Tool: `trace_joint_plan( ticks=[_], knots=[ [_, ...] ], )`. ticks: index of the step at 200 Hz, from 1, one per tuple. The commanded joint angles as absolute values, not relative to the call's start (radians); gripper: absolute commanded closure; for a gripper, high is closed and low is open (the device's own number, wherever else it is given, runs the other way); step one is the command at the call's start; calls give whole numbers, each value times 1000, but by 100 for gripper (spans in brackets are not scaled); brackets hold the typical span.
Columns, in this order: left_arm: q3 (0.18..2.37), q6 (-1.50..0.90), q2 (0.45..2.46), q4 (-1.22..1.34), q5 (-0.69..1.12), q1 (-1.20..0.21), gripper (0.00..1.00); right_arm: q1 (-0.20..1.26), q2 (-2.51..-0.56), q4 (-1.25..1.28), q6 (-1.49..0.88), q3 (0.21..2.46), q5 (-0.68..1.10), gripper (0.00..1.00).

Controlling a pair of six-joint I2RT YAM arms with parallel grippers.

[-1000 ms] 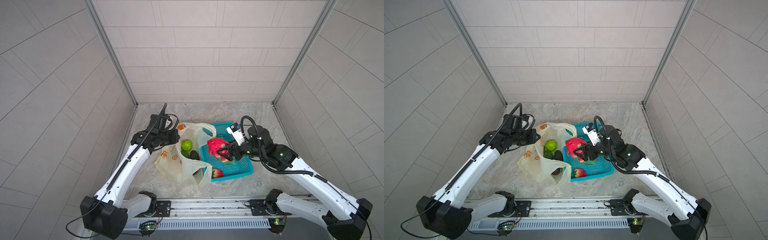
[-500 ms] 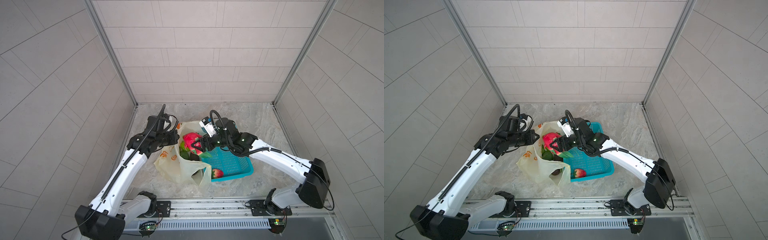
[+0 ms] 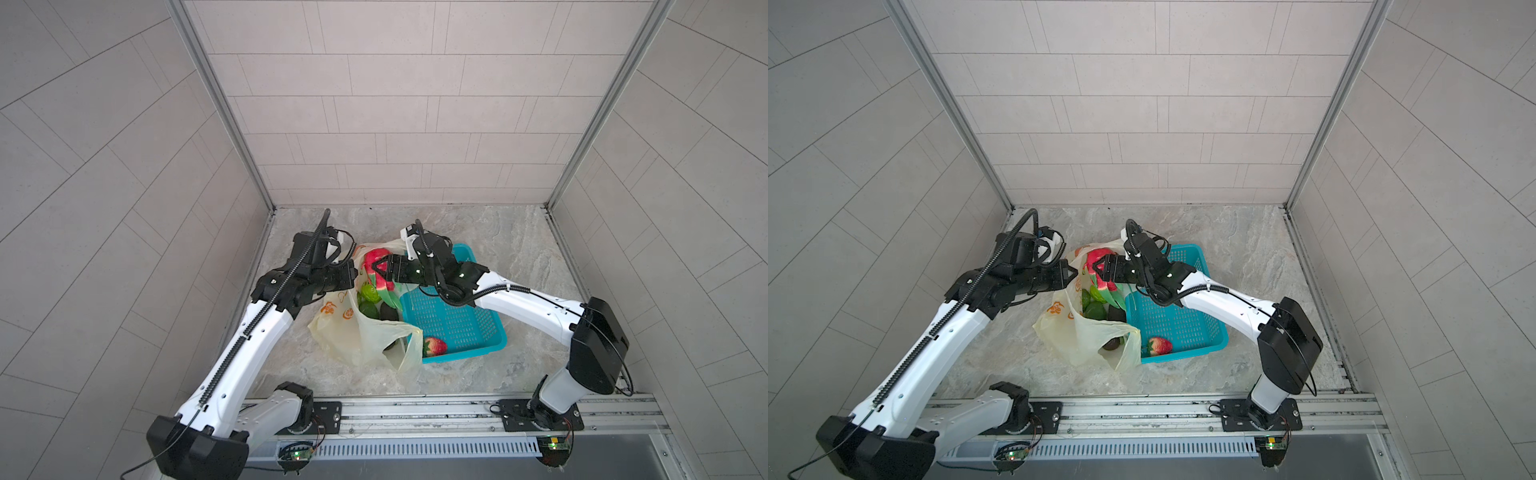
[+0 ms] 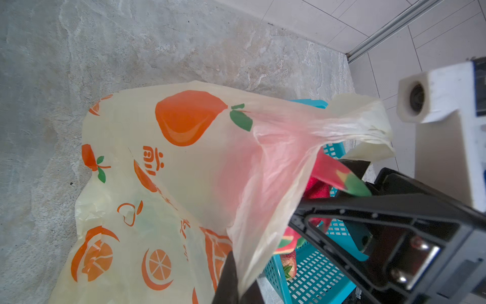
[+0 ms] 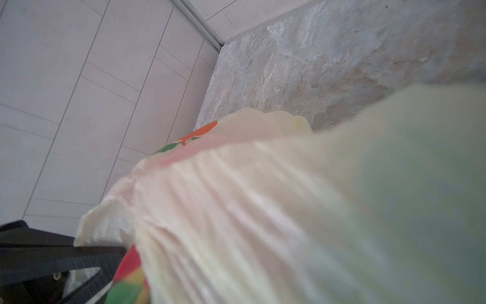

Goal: Place the fruits into the plastic bag
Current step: Place the fruit in the plastic bag.

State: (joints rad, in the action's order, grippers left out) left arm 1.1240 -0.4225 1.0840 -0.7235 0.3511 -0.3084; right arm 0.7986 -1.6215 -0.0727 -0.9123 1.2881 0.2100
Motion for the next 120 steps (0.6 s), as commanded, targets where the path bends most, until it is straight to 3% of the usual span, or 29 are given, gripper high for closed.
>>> trace_joint_plan(
  ticks=[1, 37, 69, 106, 120],
  knots=[
    [1163, -404, 1093, -729, 340, -314, 100, 807, -1617, 26, -1106, 1318, 155, 97],
    [1189, -415, 1095, -726, 331, -314, 100, 846, -1671, 55, -1247, 1316, 117, 95],
    [1240, -399, 1098, -783, 305, -314, 100, 880, -1740, 72, -1236, 1355, 114, 89],
    [1259, -398, 1098, -799, 275, -315, 100, 890, -1813, -25, -1172, 1447, 246, 41],
    [1256, -403, 1101, -796, 274, -315, 100, 890, -1795, -81, -1109, 1455, 253, 29]
  ],
)
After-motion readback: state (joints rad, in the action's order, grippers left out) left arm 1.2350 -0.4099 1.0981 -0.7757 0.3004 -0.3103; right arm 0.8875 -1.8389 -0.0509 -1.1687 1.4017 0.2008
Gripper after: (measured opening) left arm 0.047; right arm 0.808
